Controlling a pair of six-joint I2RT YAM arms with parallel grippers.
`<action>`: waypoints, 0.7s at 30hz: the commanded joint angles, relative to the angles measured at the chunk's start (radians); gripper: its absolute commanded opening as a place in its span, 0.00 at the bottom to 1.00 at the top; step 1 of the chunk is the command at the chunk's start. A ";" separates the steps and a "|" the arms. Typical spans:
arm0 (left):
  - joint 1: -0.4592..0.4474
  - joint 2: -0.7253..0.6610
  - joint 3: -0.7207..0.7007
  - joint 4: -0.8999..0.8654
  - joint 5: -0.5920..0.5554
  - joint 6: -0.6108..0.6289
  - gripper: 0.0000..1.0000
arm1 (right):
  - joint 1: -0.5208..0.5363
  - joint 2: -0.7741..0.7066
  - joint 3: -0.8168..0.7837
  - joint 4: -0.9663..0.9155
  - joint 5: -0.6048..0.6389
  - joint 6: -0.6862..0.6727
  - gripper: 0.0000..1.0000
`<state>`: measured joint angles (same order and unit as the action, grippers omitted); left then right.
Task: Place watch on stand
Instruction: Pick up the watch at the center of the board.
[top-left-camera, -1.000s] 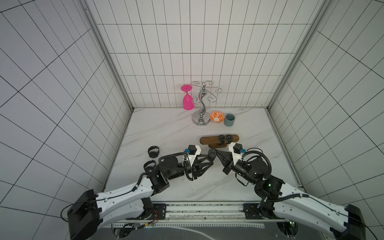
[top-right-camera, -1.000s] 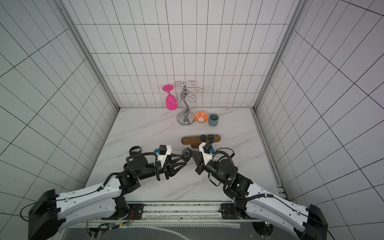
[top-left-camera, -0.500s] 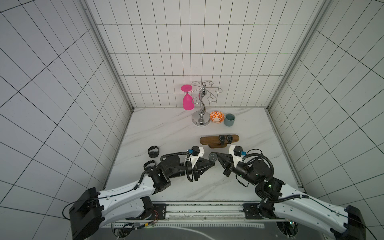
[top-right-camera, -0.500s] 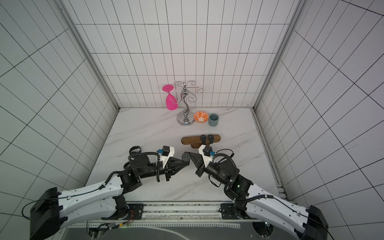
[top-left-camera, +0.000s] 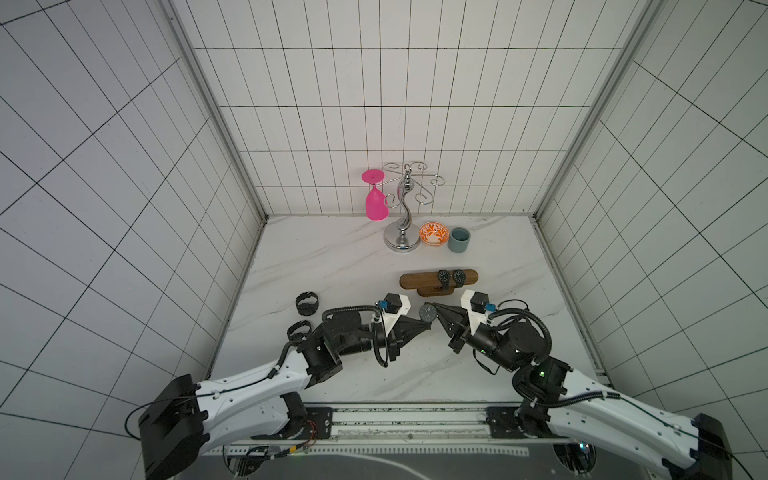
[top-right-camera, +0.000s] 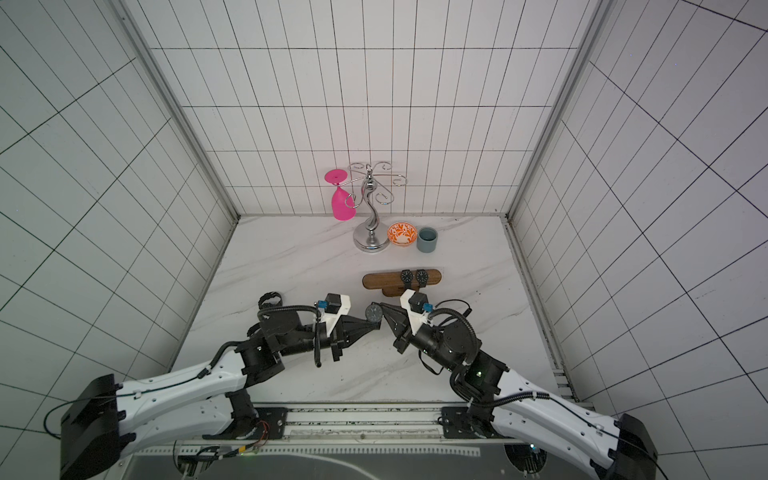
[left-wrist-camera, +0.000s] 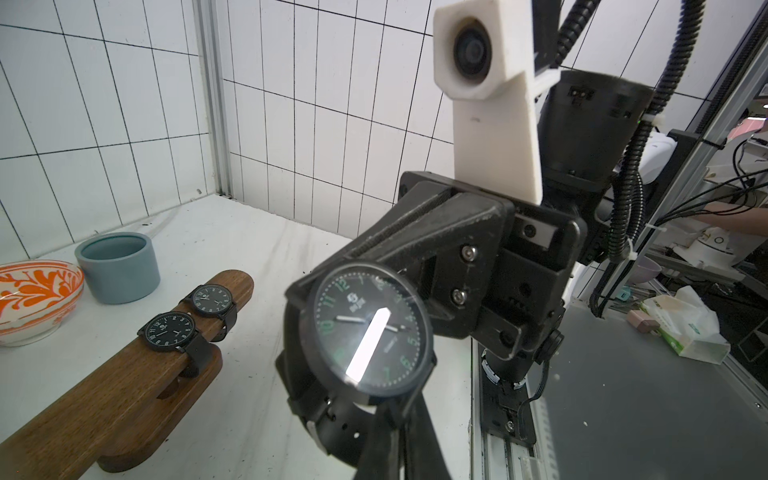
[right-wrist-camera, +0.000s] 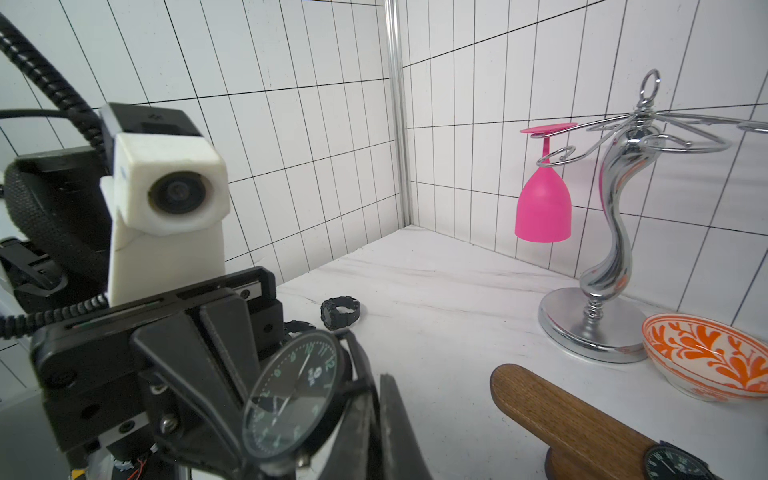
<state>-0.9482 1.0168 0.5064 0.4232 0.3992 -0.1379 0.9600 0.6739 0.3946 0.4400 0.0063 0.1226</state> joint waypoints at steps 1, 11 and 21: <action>-0.018 -0.009 -0.003 -0.017 -0.069 0.125 0.00 | -0.005 -0.036 -0.030 -0.042 0.069 -0.002 0.23; -0.123 -0.009 -0.057 -0.007 -0.283 0.374 0.00 | -0.004 -0.099 0.042 -0.246 0.066 0.164 0.52; -0.138 0.104 -0.021 -0.015 -0.334 0.456 0.00 | 0.020 -0.062 0.164 -0.416 0.041 0.298 0.67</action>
<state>-1.0786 1.1019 0.4576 0.4000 0.0917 0.2527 0.9661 0.6064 0.4171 0.0803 0.0628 0.3645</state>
